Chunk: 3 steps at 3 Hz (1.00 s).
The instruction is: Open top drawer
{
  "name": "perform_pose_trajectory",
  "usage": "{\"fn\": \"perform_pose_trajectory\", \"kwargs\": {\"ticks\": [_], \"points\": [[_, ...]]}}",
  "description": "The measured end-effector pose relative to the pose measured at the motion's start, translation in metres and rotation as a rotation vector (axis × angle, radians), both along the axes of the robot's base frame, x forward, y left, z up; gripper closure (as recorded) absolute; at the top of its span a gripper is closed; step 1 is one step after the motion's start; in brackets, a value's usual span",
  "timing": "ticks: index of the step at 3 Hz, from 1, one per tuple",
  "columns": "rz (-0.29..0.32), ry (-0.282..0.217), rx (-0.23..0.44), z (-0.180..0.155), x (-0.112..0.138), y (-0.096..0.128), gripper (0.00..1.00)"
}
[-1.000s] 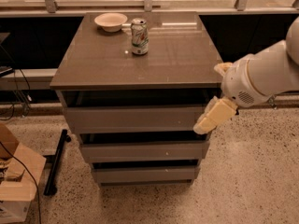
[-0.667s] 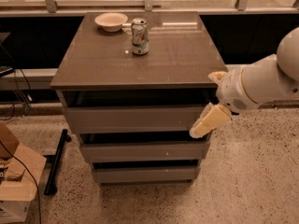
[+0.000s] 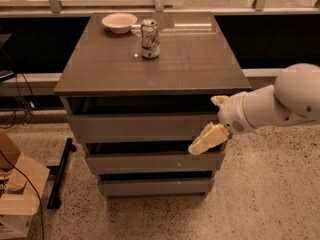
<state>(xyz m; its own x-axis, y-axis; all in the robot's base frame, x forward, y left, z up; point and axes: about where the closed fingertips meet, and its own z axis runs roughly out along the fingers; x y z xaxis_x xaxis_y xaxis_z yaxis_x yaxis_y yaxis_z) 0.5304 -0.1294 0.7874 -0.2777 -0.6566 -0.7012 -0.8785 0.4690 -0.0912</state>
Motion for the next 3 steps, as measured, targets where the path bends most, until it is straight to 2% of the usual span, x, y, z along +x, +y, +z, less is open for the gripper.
{"fn": "perform_pose_trajectory", "kwargs": {"ticks": [1,3], "points": [[0.01,0.01,0.045,-0.026,0.031,0.016,0.0],[0.005,0.076,0.052,-0.085,0.083,0.03,0.0]]}}
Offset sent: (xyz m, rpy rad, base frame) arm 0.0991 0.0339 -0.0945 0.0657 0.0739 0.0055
